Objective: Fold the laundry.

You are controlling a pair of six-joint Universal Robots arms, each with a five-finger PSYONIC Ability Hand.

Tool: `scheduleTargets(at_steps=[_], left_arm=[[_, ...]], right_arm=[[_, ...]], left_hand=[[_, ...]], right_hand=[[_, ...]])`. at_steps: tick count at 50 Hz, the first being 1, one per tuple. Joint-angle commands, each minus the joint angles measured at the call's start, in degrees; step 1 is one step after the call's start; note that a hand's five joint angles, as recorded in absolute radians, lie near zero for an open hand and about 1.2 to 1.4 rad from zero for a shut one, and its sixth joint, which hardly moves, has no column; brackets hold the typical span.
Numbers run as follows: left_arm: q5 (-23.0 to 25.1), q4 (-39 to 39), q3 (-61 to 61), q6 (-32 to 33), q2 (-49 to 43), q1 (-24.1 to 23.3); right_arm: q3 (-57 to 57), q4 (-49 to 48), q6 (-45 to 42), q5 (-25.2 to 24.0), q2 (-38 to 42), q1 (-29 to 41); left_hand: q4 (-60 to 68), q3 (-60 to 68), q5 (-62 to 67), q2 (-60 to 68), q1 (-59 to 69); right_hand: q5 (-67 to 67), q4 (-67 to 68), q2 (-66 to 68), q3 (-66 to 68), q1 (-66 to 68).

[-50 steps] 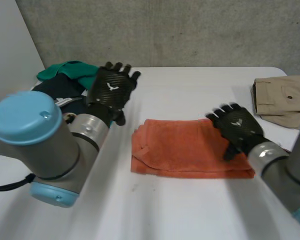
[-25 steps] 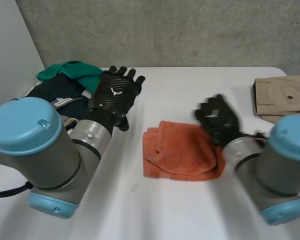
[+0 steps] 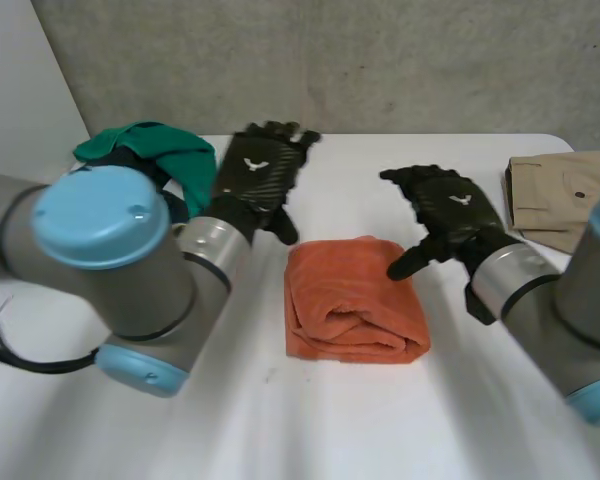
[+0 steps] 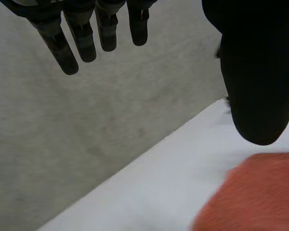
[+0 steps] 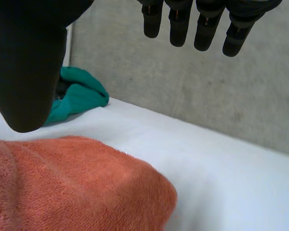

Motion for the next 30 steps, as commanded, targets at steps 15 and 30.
scheduleTargets(at_steps=[15, 30], left_arm=[[-5.8, -21.1, 15.4, 2.0, -20.7, -4.2], [-3.6, -18.6, 12.0, 12.3, -6.7, -3.8]], right_arm=[[-13.5, 15.0, -14.6, -1.0, 20.6, -1.2], [-5.5, 6.9, -22.5, 6.9, 8.4, 4.0]], left_hand=[[4.3, 3.7, 3.0, 3.9, 4.9], [0.3, -0.3, -1.0, -0.1, 0.8]], right_hand=[[-2.5, -2.5, -2.5, -2.4, -3.2], [-2.5, -2.5, -2.5, -2.4, -3.2]])
